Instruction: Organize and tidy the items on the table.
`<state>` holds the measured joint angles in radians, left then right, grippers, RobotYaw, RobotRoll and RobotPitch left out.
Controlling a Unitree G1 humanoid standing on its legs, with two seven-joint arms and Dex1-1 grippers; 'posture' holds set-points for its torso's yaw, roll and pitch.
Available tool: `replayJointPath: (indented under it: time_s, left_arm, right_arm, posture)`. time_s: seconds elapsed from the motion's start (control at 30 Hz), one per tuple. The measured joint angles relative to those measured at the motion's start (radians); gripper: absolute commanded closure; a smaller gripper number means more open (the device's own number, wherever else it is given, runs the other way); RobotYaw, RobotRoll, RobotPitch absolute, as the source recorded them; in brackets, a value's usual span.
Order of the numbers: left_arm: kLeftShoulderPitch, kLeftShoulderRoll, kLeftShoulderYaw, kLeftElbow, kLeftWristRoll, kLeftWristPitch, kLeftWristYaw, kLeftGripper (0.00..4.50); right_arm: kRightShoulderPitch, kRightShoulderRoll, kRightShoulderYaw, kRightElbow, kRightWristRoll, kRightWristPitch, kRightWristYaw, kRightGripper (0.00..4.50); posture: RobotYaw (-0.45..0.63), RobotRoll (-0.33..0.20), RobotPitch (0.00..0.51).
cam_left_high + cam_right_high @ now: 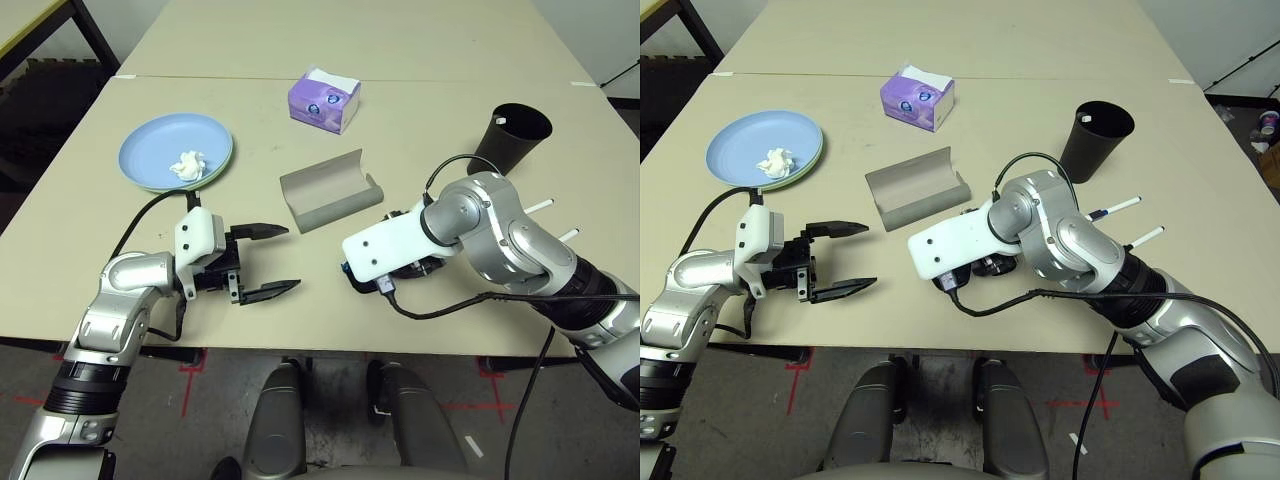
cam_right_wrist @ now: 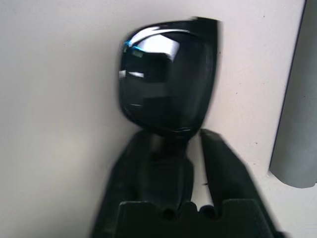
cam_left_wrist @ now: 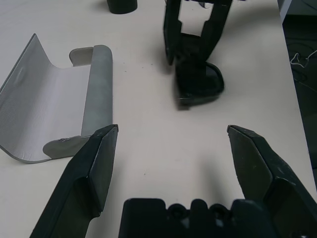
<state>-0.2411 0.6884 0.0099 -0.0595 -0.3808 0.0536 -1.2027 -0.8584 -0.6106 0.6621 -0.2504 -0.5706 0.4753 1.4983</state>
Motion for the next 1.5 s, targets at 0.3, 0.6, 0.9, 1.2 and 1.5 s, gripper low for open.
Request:
replayJointPath:
  time_s: [0.3,0.6,0.9,1.2,1.5]
  left_arm:
    - [-0.003,0.000,-0.002,0.000,0.008,-0.001,0.000,0.00]
    - [-0.010,0.000,-0.004,0.006,0.014,-0.008,0.000,0.00]
    - [-0.017,0.000,-0.010,0.029,0.019,-0.014,-0.001,0.00]
    - [-0.025,0.000,-0.011,0.033,0.020,-0.016,-0.001,0.00]
    - [-0.027,0.001,-0.006,0.034,0.020,-0.011,0.023,0.00]
  right_arm:
    - [0.000,-0.004,-0.006,-0.001,-0.004,-0.001,0.001,4.11]
    - [-0.037,0.007,-0.006,0.029,0.005,-0.015,-0.003,4.11]
    - [-0.139,0.009,-0.052,0.074,0.058,-0.014,0.012,4.11]
    - [-0.271,0.030,-0.094,0.208,0.112,-0.050,-0.037,4.11]
    - [-0.246,0.139,-0.078,0.375,0.030,-0.217,-0.292,4.11]
  posture:
    - [0.05,0.000,0.176]
    - [0.04,0.000,0.173]
    - [0.04,0.000,0.166]
    - [0.05,0.000,0.163]
    - [0.07,0.000,0.169]
